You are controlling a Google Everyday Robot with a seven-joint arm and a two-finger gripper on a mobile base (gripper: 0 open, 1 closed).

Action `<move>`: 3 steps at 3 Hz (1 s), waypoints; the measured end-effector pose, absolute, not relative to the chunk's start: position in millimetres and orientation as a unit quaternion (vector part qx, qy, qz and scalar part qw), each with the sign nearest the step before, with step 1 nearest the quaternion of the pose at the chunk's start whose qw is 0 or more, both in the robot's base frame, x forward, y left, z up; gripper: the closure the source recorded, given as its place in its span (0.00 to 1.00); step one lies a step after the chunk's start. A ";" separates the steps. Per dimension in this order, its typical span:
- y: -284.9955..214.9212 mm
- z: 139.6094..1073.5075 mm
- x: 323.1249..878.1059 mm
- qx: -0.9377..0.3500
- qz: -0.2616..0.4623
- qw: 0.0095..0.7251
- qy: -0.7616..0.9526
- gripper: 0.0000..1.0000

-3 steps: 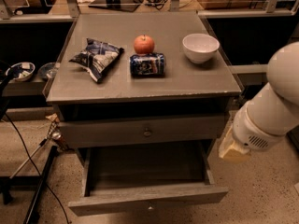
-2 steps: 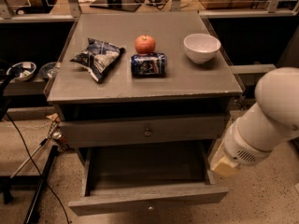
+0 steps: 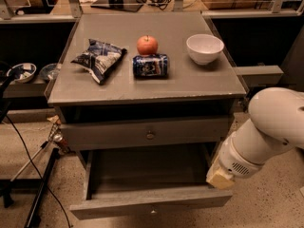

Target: Close middle drawer

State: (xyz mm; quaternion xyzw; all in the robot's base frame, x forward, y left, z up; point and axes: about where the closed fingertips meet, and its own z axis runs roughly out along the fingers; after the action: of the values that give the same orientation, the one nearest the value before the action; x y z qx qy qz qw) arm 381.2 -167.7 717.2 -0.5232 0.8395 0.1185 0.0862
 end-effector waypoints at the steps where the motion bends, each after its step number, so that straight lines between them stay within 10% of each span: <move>1: -165.6 711.1 377.6 -0.521 0.121 0.096 0.840 1.00; 3: -138.0 615.9 386.3 -0.488 0.155 0.082 0.855 1.00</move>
Offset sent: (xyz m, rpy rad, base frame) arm -0.0002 0.0133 -0.0666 0.0784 0.0163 -0.0825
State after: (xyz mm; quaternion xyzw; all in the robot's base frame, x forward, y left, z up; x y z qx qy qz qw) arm 386.3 -138.0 615.9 -0.4883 0.8549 0.1548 0.0823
